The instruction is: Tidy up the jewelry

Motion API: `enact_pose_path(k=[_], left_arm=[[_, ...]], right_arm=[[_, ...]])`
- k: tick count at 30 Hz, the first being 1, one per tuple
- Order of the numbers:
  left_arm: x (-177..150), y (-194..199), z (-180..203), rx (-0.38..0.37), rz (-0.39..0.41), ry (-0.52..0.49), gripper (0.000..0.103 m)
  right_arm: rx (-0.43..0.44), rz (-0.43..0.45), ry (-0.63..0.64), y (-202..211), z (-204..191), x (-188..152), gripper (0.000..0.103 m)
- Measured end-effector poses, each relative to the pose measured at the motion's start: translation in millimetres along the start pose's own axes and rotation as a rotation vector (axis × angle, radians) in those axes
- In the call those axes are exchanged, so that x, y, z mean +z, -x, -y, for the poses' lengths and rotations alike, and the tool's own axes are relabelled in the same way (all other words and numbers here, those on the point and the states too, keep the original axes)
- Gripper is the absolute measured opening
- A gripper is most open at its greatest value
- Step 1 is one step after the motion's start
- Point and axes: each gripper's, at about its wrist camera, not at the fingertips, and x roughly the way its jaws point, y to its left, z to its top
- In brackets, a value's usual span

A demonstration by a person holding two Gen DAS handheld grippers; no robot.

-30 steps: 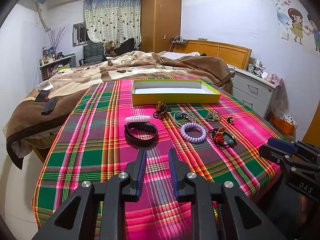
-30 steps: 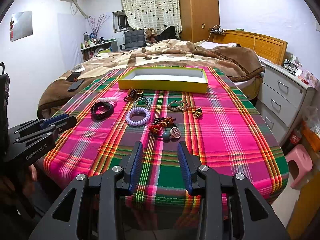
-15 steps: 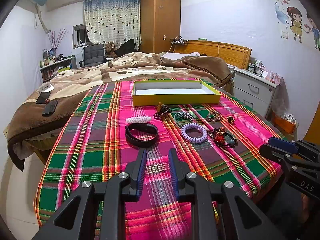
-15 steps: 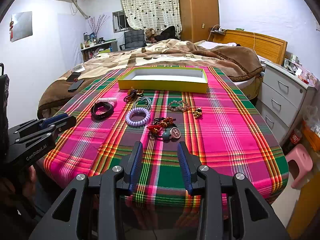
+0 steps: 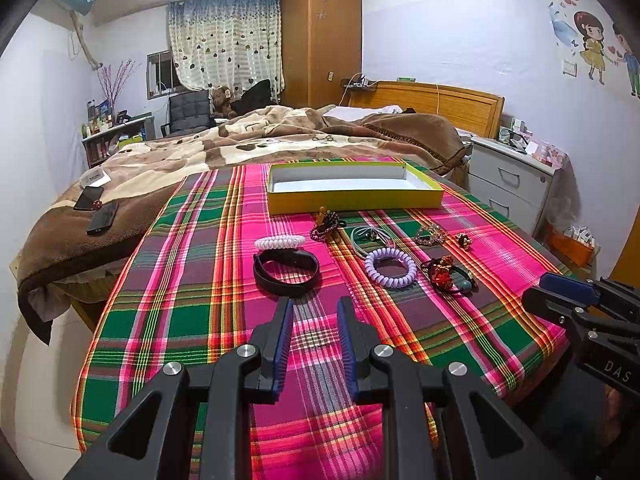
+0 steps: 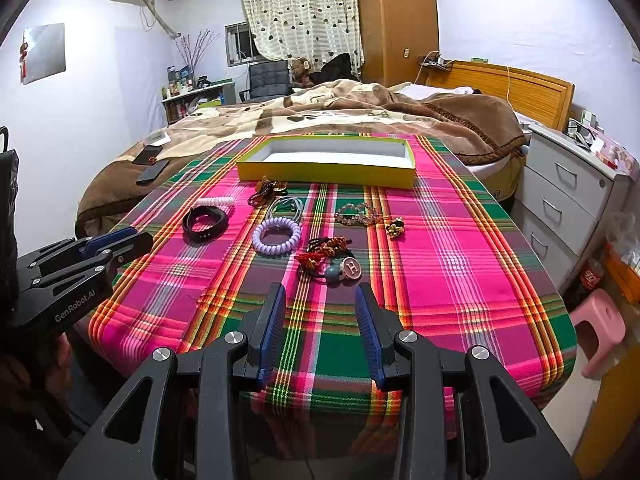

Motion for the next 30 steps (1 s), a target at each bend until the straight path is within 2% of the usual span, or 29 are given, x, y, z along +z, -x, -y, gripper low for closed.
enact_pose_path(k=[24,30], left_arm=[[3.2,-2.6,-3.0,-0.006,0.003,0.019,0.022],[4.7,-11.3,-6.6,0.004,-0.012,0.030,0.022]], right_arm=[[0.000,0.003,-0.001,-0.5,-0.5,-1.8,0.037],[0.002,-0.006,-0.004,-3.5,2.6,8.5,0.037]])
